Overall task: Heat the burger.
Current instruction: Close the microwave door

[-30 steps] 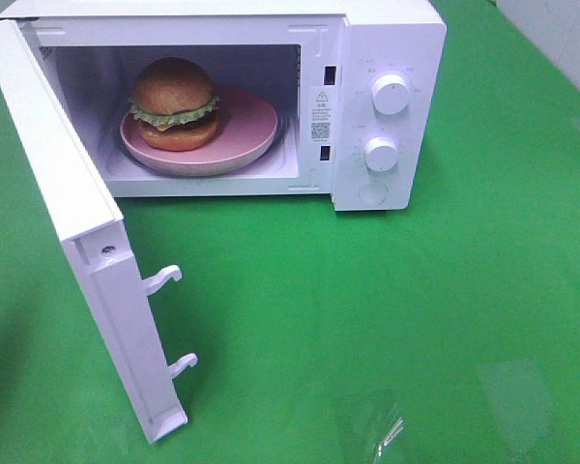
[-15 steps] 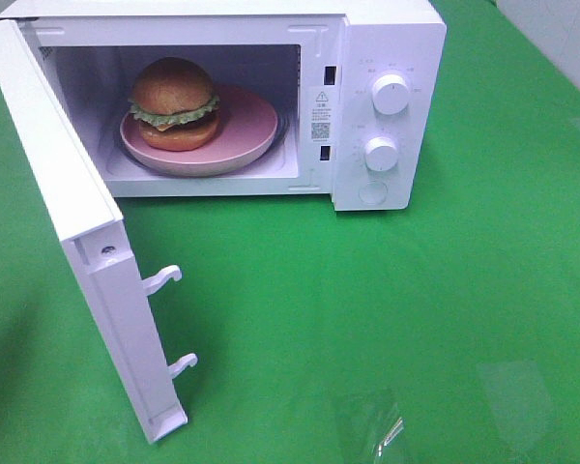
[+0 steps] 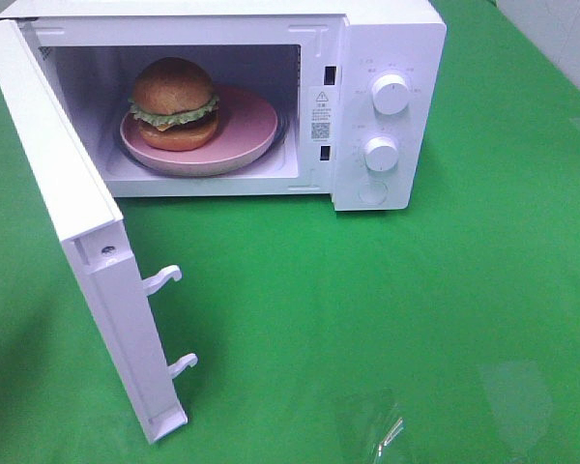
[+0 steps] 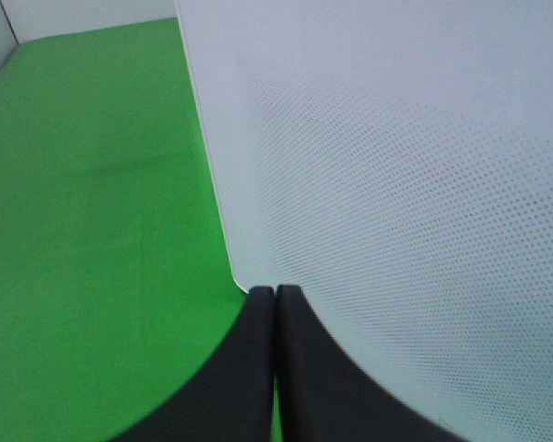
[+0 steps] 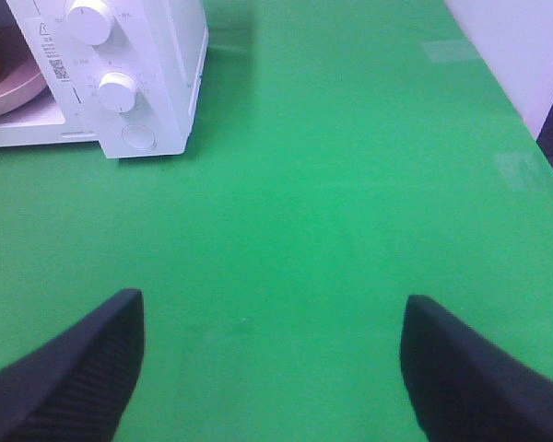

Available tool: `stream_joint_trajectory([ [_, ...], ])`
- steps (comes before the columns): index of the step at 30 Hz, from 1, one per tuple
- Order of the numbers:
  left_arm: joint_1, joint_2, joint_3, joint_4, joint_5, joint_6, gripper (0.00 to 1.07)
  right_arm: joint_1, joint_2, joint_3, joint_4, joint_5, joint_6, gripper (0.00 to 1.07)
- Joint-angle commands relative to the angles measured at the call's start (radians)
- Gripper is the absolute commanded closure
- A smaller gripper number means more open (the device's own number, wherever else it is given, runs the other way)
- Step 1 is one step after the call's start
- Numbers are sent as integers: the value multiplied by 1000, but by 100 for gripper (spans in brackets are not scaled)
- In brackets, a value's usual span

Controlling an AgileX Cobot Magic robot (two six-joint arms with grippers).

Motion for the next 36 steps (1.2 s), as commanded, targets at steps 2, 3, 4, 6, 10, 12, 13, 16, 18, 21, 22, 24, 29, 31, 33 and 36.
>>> stream_joint_trajectory([
  [2,-1,65,-37,89,-55,-66,107,-5,-24,4,-1,0,-9,32],
  [3,-1,65,-37,89,-55,-66,107,-5,-24,4,-1,0,-9,32],
  [4,-1,92,-54,138,-79,-108,107,-5,-24,4,-1,0,-9,32],
  [6,-1,102,-64,155,-87,-124,107,-5,-24,4,-1,0,-9,32],
  [10,-1,140,-82,171,-102,-149,107,-5,-24,4,-1,0,-9,32],
  [12,-12,159,-86,172,-109,-149,107,-5,-24,4,-1,0,-9,32],
  [13,-36,177,-96,172,-116,-147,107,-5,-24,4,-1,0,-10,32],
  [16,-66,199,-111,169,-117,-142,107,-5,-24,4,-1,0,-10,33],
  [18,-92,220,-125,156,-118,-127,107,-5,-24,4,-1,0,-10,34],
  [21,-140,260,-156,120,-123,-114,107,-5,-24,4,-1,0,-10,34],
  [22,-140,260,-156,120,-123,-114,107,-5,-24,4,-1,0,-10,34],
  [24,-148,266,-165,117,-123,-114,107,-5,-24,4,-1,0,-10,34],
  [29,-205,310,-218,92,-121,-109,107,-5,-24,4,-1,0,-9,34],
  [31,-223,325,-236,79,-120,-106,107,-5,-24,4,-1,0,-9,34],
  [33,-241,342,-250,68,-119,-100,107,-5,-24,4,-1,0,-9,34],
  [36,-286,375,-279,29,-119,-80,107,-5,-24,4,-1,0,-9,34],
])
